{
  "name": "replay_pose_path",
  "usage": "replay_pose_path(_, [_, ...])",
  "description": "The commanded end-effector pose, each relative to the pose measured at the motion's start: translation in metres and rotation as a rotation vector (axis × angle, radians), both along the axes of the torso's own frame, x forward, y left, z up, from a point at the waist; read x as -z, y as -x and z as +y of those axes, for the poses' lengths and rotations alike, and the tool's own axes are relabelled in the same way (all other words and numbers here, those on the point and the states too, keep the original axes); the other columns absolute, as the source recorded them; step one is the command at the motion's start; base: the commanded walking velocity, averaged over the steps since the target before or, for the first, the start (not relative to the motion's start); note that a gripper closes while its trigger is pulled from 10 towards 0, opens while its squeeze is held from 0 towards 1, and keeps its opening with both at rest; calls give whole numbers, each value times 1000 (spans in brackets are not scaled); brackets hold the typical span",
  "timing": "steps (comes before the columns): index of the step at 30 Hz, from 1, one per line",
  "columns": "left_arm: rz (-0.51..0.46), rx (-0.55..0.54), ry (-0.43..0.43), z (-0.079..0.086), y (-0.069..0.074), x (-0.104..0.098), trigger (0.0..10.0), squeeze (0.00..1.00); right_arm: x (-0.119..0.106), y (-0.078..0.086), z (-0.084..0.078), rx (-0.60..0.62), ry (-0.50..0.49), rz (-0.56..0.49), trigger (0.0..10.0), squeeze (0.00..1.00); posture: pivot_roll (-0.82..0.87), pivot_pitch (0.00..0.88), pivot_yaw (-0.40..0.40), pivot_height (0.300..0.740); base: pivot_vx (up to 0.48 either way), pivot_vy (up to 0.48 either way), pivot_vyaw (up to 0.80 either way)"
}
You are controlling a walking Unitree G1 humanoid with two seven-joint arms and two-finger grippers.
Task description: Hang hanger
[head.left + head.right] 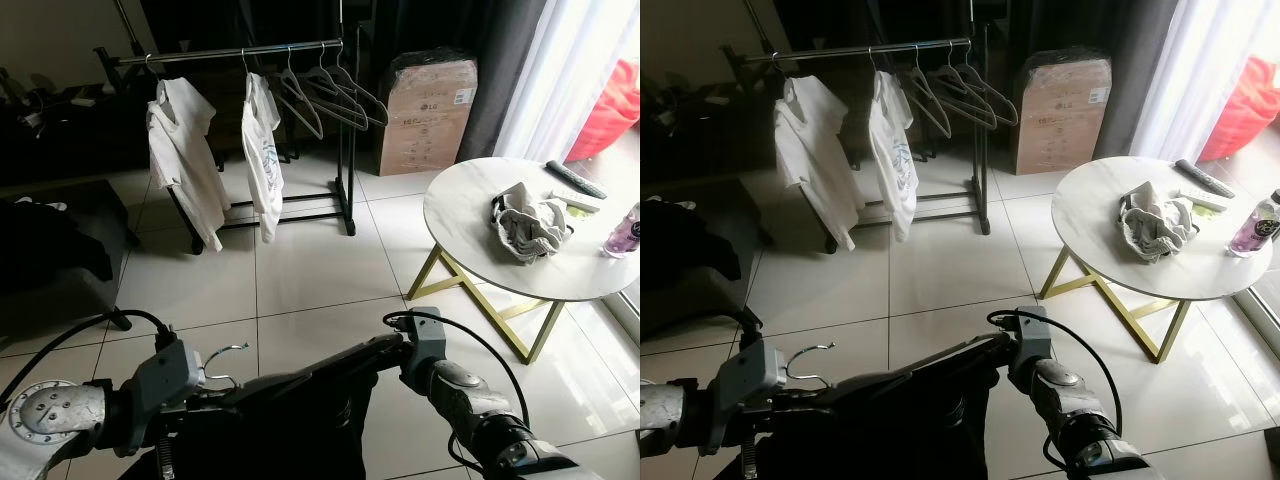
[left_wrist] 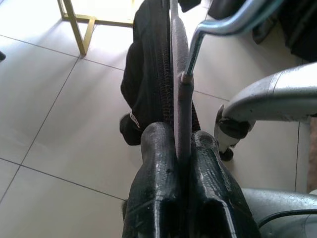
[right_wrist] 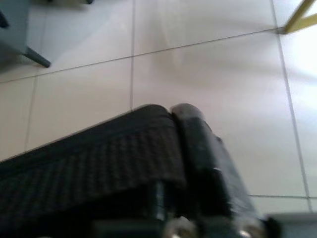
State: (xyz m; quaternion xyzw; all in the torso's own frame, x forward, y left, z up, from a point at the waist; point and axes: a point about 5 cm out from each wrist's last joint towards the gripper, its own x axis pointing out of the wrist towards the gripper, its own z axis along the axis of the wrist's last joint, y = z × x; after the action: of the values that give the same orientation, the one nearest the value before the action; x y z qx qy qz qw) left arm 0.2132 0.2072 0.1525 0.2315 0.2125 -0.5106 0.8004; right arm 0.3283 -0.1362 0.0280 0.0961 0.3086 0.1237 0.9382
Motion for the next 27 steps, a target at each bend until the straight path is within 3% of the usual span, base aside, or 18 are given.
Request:
replay_pose_path(1, [57,-103,-148,27,2,6,10000,0,-7,-3,-57,279,24,-17,0,0,58,127,47,740,0,0,0])
replay_pose_path(7, [53,-152,-151,23,-3,13,10000,0,-13,-9,-50,289,-60,-26,0,0,57,128,45,740,0,0,0])
replay_pose_path(11, [55,-112,-128,17,0,13,10000,0,-14,-10,-44,349,-205,7,0,0,57,129,45,740,0,0,0])
replay_pose_path(12, [54,-87,-124,15,2,13,10000,0,-15,-11,-43,409,-334,31,0,0,56,129,46,740,0,0,0])
replay_pose_path(18, [36,-138,-125,18,-1,12,10000,0,-19,-13,-47,502,-452,23,0,0,61,129,44,740,0,0,0])
replay_pose_path(20, [14,-166,-122,19,-5,11,10000,0,-19,-14,-47,511,-466,17,0,0,58,129,45,740,0,0,0])
replay_pose_path(21, [-53,-228,-94,18,-15,8,10000,0,-18,-13,-44,500,-472,20,0,0,59,128,45,740,0,0,0])
replay_pose_path(27, [-219,-406,26,12,-42,-4,10000,0,-16,-11,-30,417,-481,16,0,0,63,127,47,740,0,0,0])
